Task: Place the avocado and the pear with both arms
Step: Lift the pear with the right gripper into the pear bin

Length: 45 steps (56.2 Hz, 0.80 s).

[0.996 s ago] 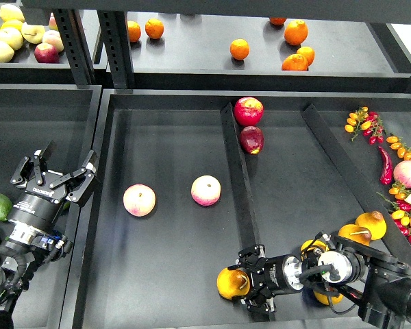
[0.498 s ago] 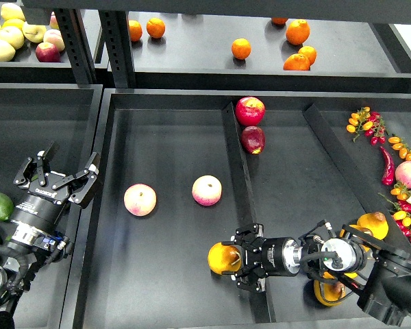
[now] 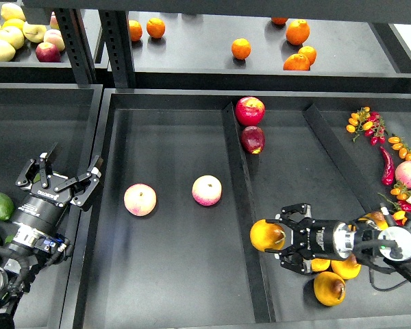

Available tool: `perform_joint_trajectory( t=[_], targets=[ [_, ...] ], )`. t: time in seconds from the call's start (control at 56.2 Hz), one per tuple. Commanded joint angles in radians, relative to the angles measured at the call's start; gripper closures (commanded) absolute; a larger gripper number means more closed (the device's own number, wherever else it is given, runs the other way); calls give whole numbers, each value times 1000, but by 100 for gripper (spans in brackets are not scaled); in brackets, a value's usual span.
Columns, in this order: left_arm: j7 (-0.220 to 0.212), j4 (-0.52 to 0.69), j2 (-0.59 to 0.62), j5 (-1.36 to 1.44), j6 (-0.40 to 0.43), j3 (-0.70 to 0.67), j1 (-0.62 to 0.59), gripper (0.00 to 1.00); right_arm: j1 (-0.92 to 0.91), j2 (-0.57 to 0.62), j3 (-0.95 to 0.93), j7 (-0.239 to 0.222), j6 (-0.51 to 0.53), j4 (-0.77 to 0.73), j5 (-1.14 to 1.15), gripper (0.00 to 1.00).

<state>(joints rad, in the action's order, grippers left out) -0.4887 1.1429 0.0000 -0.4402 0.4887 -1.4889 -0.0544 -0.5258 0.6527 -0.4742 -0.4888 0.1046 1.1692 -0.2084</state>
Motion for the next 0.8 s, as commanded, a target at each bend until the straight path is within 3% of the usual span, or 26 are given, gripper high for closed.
perform_joint_trajectory(
  t=[0.0, 0.302, 0.783],
  targets=[
    [0, 0, 0, 0, 0, 1, -1, 1, 9, 62, -1, 0, 4, 30, -6, 66],
    [0, -2, 0, 0, 0, 16, -1, 1, 41, 145, 0, 0, 13, 58, -29, 66],
    [0, -5, 0, 0, 0, 16, -2, 1, 185, 76, 9, 0, 13, 21, 57, 64]
  ],
)
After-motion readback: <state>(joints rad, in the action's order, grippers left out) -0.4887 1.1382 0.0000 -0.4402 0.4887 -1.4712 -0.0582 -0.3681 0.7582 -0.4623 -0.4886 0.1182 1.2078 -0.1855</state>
